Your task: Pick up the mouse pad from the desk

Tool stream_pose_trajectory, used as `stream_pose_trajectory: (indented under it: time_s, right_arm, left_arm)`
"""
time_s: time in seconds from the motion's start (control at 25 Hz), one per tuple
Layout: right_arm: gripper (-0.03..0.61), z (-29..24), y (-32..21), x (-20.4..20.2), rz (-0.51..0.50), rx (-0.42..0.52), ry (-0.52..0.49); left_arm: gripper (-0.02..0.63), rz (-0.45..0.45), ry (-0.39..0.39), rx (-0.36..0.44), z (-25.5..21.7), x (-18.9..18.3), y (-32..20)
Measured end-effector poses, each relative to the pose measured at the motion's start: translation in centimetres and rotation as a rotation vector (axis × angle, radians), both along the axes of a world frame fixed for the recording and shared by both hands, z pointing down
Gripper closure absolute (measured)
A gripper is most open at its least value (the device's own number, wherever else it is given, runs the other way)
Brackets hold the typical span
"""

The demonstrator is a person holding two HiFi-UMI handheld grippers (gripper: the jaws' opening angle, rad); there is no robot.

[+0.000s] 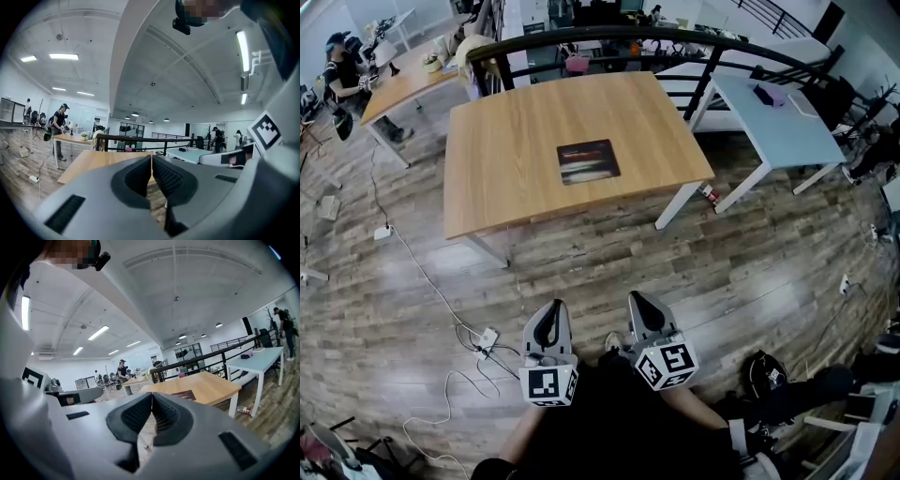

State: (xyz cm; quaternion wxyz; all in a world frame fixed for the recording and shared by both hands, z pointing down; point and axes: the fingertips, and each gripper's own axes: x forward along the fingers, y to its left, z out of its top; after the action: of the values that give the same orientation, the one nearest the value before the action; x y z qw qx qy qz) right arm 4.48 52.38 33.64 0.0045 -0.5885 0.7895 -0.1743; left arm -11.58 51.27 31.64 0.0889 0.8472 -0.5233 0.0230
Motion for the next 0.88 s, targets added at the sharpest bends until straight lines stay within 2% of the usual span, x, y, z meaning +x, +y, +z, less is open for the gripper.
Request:
stream_pose_trajectory:
  time_s: [0.32,0.52,0.72,0.88]
  right_arm:
    - [0.548,0.6,-0.4,3.3,-0.016,-0.01,-0.008]
    - [0.548,1.0,-0.4,5.5,-0.057,0.02,0.05]
    - [0.548,1.9,-1.8,8.1,-0.064,0.007,0.028]
    - [0.548,2.0,-3.4,9.0,-0.059,-0.007,0.012]
  left_arm:
    - [0.586,-0.013,0.0,0.0,0.5,3.3,-0.9]
    - [0.586,-0.044,-0.001,0.011,0.9,5.4,-1.3]
    - [0.586,-0.094,-0.023,0.014,1.2,7.0,-2.3]
    - [0.586,-0.099,-0.034,-0.01,1.6,7.8,-3.6]
